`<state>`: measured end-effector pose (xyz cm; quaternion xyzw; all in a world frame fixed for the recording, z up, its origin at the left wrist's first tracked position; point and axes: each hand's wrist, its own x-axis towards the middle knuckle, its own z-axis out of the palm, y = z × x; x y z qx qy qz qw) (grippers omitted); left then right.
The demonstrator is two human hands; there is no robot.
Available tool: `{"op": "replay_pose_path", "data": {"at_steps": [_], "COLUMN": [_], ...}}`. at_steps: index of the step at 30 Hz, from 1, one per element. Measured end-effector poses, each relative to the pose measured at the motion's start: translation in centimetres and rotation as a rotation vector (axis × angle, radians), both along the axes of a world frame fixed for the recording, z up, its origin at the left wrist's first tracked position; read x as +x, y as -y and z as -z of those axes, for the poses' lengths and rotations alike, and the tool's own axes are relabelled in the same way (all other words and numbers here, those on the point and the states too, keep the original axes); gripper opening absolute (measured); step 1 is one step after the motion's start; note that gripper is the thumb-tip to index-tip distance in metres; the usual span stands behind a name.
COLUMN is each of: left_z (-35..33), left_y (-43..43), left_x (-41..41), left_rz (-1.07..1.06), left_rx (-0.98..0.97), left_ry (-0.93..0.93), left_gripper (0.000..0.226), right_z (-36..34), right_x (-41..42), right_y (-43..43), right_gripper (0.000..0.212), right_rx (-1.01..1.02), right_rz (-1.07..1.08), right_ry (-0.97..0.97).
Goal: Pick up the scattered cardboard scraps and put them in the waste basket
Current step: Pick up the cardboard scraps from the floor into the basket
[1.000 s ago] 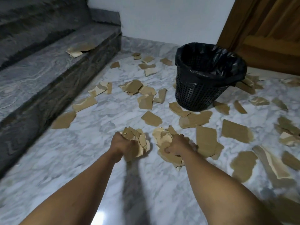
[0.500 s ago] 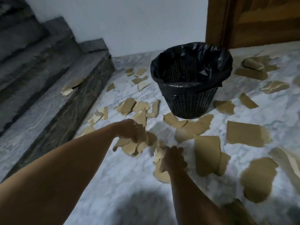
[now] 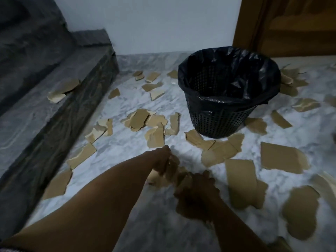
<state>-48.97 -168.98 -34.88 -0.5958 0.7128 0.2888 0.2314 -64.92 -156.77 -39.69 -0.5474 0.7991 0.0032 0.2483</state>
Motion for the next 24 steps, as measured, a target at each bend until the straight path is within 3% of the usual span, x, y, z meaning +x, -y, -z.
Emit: {"op": "replay_pose_path", "data": {"at_steps": [3, 7, 11, 15, 17, 20, 24], "left_z": [-0.7, -0.3, -0.8, -6.5, -11.1, -18.3, -26.4], "left_y": [-1.4, -2.7, -3.6, -1.1, 1.7, 5.6, 7.3], "left_x": [0.6, 2.4, 4.7, 5.9, 6.4, 6.4, 3.9], "left_rz": [0.117, 0.039, -0.045, -0.164, -0.192, -0.409, -0.587], "left_rx": [-0.058, -0.095, -0.102, -0.201, -0.294, -0.419, -0.411], "left_ry": [0.069, -0.032, -0.081, -0.233, -0.297, -0.641, -1.148], "left_gripper": [0.082, 0.074, 0.045, 0.016, 0.021, 0.036, 0.029], "right_z": [-0.2, -4.6, -8.2, -14.7, -18.2, -23.9, -30.3], "right_x": [-0.5, 0.6, 1.6, 1.7, 2.0, 2.1, 0.2], "right_y": [0.7, 0.0, 0.3, 3.5, 5.4, 7.7, 10.4], "right_gripper": [0.034, 0.033, 0.076, 0.074, 0.074, 0.072, 0.067], "right_rx": [0.127, 0.075, 0.120, -0.183, -0.406, -0.678, -0.933], "right_rz": [-0.006, 0.048, -0.015, 0.042, 0.081, 0.163, 0.463], "right_ry": [0.145, 0.142, 0.210, 0.426, 0.493, 0.626, 0.692]}}
